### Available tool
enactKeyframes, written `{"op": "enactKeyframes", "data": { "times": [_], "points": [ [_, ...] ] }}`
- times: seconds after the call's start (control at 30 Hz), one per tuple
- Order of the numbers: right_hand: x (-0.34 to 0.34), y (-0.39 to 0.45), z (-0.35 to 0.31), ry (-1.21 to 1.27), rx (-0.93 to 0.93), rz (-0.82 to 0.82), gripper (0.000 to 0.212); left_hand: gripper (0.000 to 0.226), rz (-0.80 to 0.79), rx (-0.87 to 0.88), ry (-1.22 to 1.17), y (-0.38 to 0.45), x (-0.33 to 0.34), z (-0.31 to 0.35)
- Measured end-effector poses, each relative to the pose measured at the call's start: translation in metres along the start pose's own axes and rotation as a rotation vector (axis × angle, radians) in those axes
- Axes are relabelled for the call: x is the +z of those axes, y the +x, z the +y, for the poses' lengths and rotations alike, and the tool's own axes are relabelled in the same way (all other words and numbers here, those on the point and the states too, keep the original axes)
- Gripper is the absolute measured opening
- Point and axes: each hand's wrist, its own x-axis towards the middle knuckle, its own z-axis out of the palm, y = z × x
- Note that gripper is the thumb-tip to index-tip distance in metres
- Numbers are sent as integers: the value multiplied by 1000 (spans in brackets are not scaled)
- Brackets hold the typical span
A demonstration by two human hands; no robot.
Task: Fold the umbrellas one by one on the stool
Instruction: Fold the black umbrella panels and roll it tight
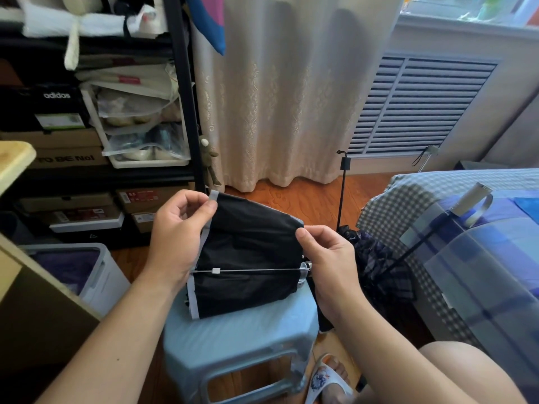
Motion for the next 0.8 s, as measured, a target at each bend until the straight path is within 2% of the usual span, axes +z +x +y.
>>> {"op": "enactKeyframes", "data": {
  "times": [0.5, 0.6, 0.73, 0.8],
  "points": [
    [-8, 6, -5, 161, 43, -21, 10, 10, -66, 34, -24, -6, -4, 7],
    [-12, 4, -10, -61, -113, -40, 25, 10, -78, 36, -31, -7, -5, 7],
    [-16, 8, -9, -226, -282, 9, 23, 8, -84, 52, -19, -7, -2, 7],
    [-20, 16, -7, -319, -300, -86, 38, 9, -81, 58, -30, -7, -1, 7]
  ]
}}
